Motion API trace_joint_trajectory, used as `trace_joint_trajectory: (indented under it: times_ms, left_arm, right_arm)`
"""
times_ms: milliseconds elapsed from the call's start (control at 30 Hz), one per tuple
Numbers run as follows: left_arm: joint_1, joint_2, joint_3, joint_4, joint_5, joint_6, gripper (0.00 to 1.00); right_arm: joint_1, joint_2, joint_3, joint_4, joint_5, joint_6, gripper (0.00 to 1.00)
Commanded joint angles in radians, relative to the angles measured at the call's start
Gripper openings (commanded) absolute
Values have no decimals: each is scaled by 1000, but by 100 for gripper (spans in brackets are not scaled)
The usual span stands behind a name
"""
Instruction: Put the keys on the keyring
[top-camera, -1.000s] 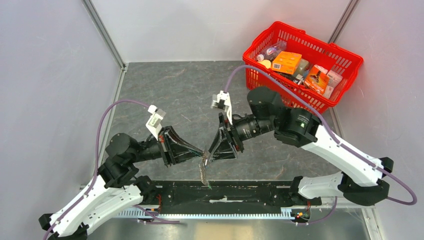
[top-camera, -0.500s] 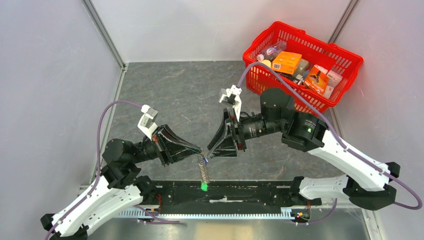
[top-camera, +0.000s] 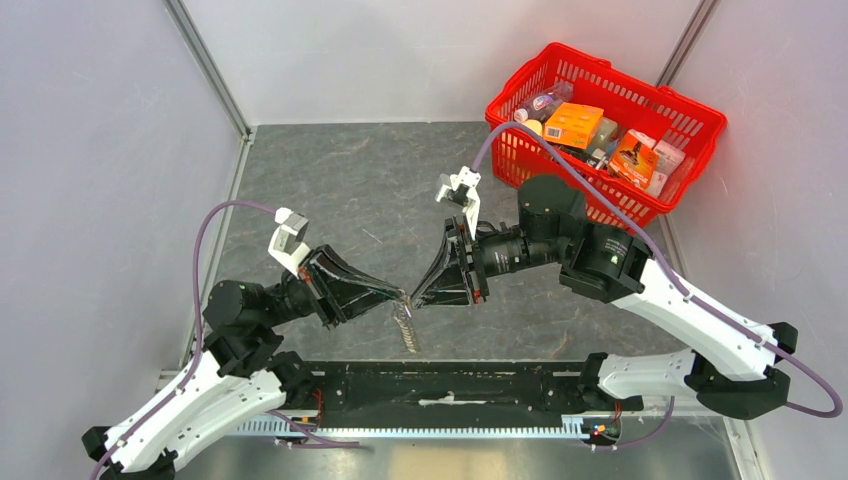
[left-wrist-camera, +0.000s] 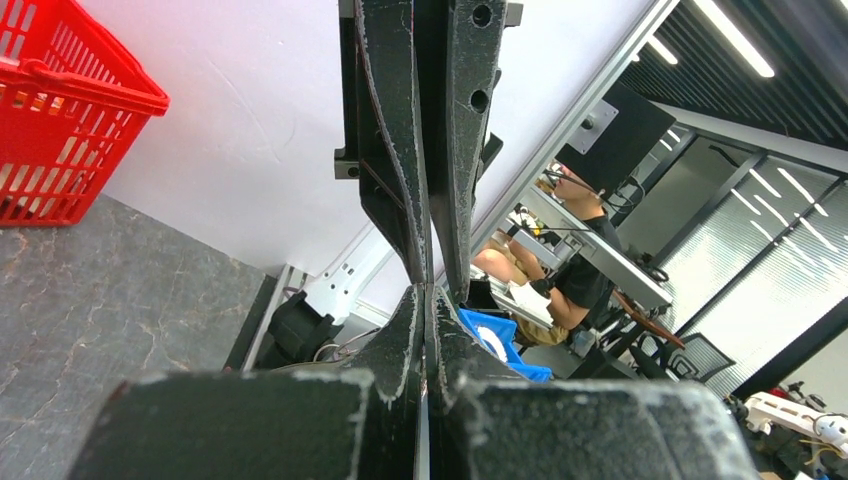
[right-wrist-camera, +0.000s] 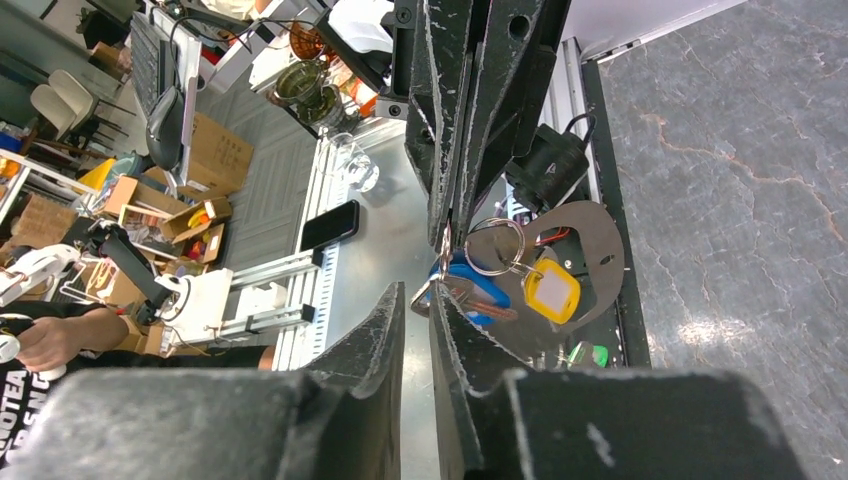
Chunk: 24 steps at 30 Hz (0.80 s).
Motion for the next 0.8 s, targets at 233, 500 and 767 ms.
trace_joint_trajectory:
  times_ms: [233,500,767]
  left_arm:
    - [-2,3,-5,91,-42,-38,2]
    - [-2,1,-6,100,-43,-42,2]
    - [-2,-1,-5,104,-39,-48,2]
  right_arm:
    - [10,12,-3,12,34,-9,28]
    - [13,-3,-3,8,66,-25,32]
    - [13,-29,8,-11,84,-60,39]
